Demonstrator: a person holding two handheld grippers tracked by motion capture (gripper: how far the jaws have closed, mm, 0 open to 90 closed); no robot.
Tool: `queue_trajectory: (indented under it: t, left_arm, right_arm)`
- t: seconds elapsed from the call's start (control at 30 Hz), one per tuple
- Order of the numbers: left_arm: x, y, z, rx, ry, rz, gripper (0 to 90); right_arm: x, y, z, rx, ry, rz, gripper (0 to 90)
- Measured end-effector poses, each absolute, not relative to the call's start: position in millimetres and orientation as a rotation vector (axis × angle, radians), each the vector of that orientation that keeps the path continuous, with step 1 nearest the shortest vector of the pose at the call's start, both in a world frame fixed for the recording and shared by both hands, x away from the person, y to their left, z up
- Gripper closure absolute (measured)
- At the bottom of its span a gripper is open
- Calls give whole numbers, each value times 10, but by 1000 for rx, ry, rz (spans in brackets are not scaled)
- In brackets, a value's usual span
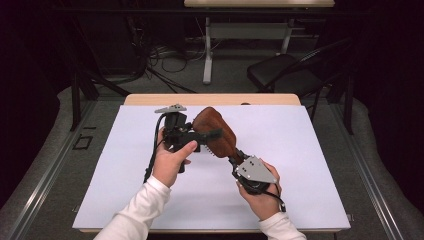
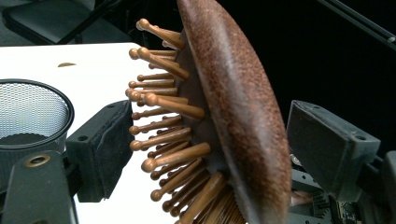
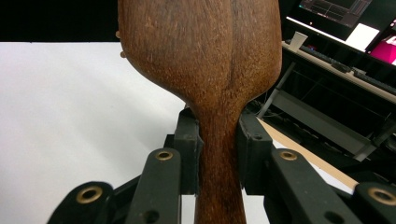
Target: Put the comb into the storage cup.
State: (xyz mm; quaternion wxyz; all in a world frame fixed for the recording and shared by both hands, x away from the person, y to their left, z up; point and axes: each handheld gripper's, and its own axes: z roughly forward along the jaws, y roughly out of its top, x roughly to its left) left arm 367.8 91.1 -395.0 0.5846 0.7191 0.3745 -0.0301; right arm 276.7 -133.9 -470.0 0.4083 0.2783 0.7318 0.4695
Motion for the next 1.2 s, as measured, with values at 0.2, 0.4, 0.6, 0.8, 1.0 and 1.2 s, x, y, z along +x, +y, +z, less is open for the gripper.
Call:
queue_trajectory:
  t: [0.2, 0.4, 0.6, 0.8, 1.0, 1.2]
  left_arm:
    - [3678, 891, -3961, 1688, 866, -98, 254]
    - [3668, 866, -3972, 1673, 882, -91, 255]
    - [3673, 851, -3982, 1672, 886, -91, 261]
    - [3676, 871, -4002, 1637, 900, -101, 307]
    - [3685, 898, -4009, 1624, 899, -112, 338]
    - [3691, 905, -4017, 1626, 900, -118, 373]
  right_arm:
    - [2761, -1331, -4702, 698, 1844, 1184, 731]
    - [2760, -1325, -4706, 696, 1843, 1182, 732]
    - [2760, -1326, -4709, 695, 1845, 1182, 731]
    - [2756, -1324, -4710, 693, 1840, 1183, 732]
    - [2749, -1318, -4711, 687, 1839, 1186, 732]
    - [2749, -1319, -4714, 688, 1839, 1185, 732]
